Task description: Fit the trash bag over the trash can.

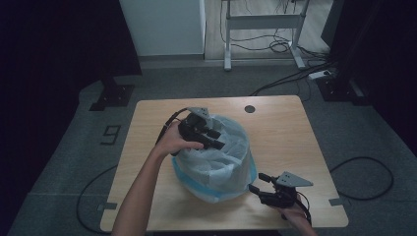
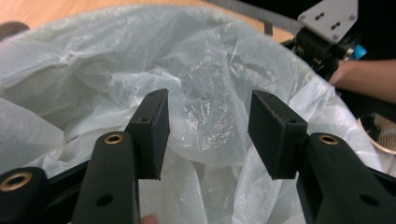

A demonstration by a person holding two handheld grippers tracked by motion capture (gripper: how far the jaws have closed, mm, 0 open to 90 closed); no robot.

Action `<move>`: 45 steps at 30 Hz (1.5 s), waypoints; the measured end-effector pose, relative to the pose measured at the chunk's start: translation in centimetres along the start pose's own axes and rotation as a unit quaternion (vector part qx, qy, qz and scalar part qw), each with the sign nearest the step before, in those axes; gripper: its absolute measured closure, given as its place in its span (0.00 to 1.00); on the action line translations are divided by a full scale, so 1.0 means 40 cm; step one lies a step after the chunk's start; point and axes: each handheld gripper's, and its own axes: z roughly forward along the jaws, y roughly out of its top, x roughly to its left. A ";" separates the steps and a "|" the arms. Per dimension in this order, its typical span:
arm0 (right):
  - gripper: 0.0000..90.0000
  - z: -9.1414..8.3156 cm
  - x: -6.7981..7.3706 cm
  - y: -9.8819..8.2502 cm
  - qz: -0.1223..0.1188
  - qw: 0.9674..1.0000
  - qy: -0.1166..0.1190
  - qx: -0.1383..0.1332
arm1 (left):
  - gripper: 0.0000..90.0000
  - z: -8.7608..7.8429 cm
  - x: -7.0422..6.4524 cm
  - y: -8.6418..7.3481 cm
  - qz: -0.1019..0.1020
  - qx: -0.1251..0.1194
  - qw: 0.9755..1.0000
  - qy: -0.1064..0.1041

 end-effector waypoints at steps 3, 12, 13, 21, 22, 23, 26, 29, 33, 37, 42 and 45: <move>0.38 0.000 0.000 0.000 0.000 1.000 -0.001 0.000 | 0.53 -0.002 -0.005 0.005 0.005 0.002 1.000 0.000; 0.38 0.005 0.006 -0.002 -0.003 1.000 0.000 0.002 | 0.53 0.007 -0.013 0.037 0.014 -0.003 1.000 0.010; 0.38 0.005 0.006 -0.002 -0.003 1.000 0.000 0.003 | 0.53 0.013 -0.012 0.040 0.013 0.004 1.000 0.013; 0.38 0.001 0.002 -0.001 0.000 1.000 -0.001 0.000 | 0.56 0.085 -0.014 0.051 0.020 0.101 0.994 0.033; 0.38 0.001 0.002 -0.001 0.000 1.000 -0.001 0.000 | 0.56 0.085 -0.014 0.051 0.020 0.101 0.994 0.033; 0.38 0.000 0.002 -0.001 0.000 1.000 -0.002 0.000 | 0.56 0.095 -0.014 0.052 0.021 0.112 0.993 0.034; 0.38 0.001 0.002 -0.001 -0.001 1.000 -0.001 0.000 | 0.56 0.103 -0.014 0.052 0.022 0.122 0.992 0.034; 0.38 0.002 0.002 -0.002 -0.003 1.000 -0.001 0.001 | 0.55 0.116 -0.013 0.049 0.022 0.136 0.990 0.036; 0.38 0.001 0.000 -0.002 -0.002 1.000 -0.002 0.001 | 0.54 0.112 -0.017 0.048 0.025 0.135 0.990 0.036; 0.38 0.001 0.001 -0.002 -0.003 1.000 -0.002 0.002 | 0.51 0.073 -0.022 0.050 0.025 0.109 0.993 0.035; 0.38 0.004 0.005 -0.003 -0.004 1.000 -0.001 0.004 | 0.51 0.029 -0.020 0.046 0.020 0.099 0.994 0.051; 0.38 0.006 0.007 -0.004 -0.007 1.000 -0.001 0.006 | 0.51 0.006 -0.011 0.025 0.007 0.108 0.992 0.066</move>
